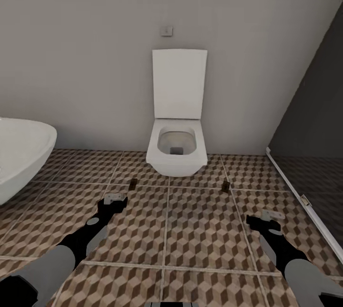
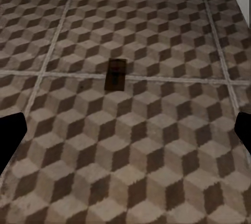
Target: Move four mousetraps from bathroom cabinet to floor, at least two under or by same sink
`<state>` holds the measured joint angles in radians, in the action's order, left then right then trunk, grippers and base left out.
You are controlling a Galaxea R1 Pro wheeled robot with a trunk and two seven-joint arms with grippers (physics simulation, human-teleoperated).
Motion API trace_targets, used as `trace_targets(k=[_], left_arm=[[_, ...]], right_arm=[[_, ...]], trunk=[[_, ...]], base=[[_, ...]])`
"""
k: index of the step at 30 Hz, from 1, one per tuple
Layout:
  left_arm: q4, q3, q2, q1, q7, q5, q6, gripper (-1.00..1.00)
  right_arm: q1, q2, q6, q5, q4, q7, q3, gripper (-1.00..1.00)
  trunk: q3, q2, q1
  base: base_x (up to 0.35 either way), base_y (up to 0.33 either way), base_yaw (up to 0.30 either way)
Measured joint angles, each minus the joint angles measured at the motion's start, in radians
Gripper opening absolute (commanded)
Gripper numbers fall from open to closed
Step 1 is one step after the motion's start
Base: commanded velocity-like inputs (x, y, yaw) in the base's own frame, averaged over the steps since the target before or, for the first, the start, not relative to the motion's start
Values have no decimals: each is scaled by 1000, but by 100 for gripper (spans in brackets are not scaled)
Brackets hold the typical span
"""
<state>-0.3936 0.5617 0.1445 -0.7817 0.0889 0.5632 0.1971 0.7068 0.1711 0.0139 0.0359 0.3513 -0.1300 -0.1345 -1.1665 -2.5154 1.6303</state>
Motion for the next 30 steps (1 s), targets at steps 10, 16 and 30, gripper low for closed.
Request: trace_targets(k=[10, 16, 30], left_arm=[[31, 0, -1, 0, 1, 1, 1, 100], [47, 0, -1, 0, 3, 3, 0, 100], [56, -1, 0, 0, 4, 4, 2, 100]], right_arm=[[0, -1, 1, 0, 0, 1, -1, 100], [0, 0, 1, -1, -1, 2, -3, 100], [0, -2, 8, 3, -7, -7, -5, 100]], trunk=[[39, 2, -4], [62, 4, -7], [116, 7, -13]], base=[[0, 0, 0], [0, 0, 0], [0, 0, 0]])
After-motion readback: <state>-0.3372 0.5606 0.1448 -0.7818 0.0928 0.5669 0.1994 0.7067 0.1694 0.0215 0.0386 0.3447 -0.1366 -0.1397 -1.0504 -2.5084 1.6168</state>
